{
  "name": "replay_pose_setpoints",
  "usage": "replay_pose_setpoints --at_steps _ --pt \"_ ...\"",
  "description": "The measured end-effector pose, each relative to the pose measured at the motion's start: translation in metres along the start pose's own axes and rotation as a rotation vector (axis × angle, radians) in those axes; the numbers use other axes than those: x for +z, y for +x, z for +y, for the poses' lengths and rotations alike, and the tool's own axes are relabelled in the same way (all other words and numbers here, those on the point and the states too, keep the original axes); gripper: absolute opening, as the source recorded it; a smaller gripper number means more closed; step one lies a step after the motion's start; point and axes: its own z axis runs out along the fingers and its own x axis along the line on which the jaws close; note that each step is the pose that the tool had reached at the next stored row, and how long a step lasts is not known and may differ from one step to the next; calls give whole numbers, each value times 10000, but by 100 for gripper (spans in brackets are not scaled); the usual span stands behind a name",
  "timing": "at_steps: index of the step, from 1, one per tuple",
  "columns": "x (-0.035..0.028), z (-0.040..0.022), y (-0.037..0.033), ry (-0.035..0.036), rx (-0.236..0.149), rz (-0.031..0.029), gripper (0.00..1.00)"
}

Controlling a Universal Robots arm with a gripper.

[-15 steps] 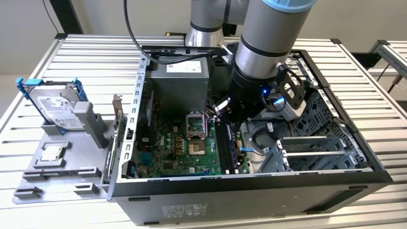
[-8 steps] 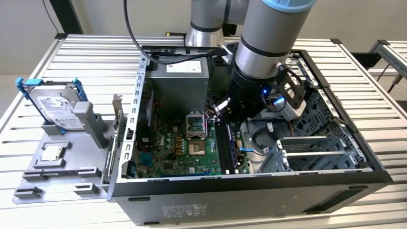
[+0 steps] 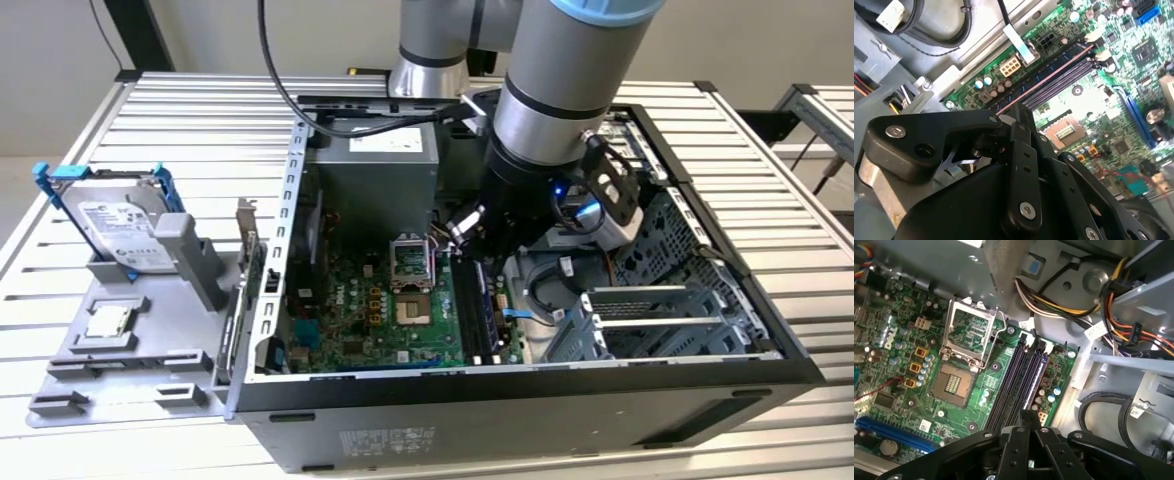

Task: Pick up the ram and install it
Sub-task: 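Insert the ram into the slot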

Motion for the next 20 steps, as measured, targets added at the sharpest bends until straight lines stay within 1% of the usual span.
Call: replay_pose_setpoints --at_steps 1,4,10,15,20 --pt "0 0 -1 1 -156 3 0" --pt "0 0 0 3 -436 8 0" --pt "1 0 -1 19 -1260 28 0" --pt "0 0 -1 49 -1731 49 0" --pt "0 0 0 79 -2107 69 0"
